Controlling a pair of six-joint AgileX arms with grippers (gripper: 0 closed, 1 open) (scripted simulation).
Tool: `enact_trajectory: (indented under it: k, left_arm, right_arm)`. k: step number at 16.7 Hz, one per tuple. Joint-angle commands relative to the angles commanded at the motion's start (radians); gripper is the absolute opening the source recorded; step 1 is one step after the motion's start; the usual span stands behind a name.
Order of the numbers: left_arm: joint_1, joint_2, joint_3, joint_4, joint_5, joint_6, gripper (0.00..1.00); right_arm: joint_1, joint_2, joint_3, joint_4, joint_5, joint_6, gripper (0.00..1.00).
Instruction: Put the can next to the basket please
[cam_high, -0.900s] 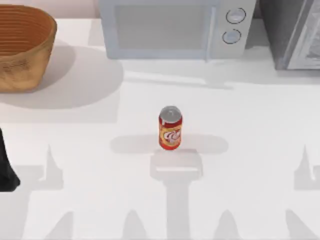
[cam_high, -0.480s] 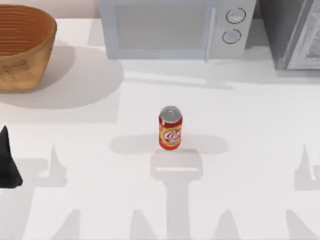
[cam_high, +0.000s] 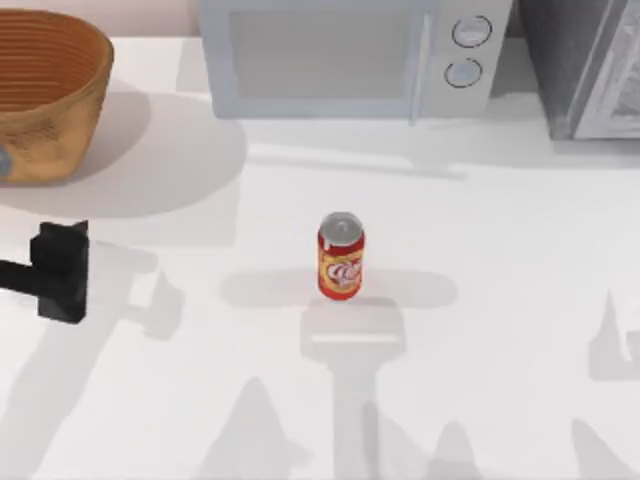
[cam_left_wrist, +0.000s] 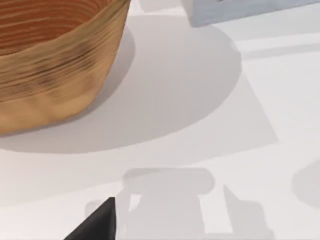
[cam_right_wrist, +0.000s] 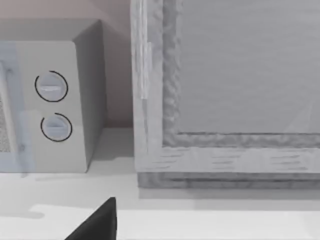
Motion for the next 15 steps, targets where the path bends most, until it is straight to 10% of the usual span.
enact_trajectory:
  k: [15]
  left_arm:
    - [-0.389,1.368,1.317,-0.839,-0.002,0.055,1.0]
  right_arm:
    - [0.0,0.0,0.0,0.0,0.0,0.0,1.0]
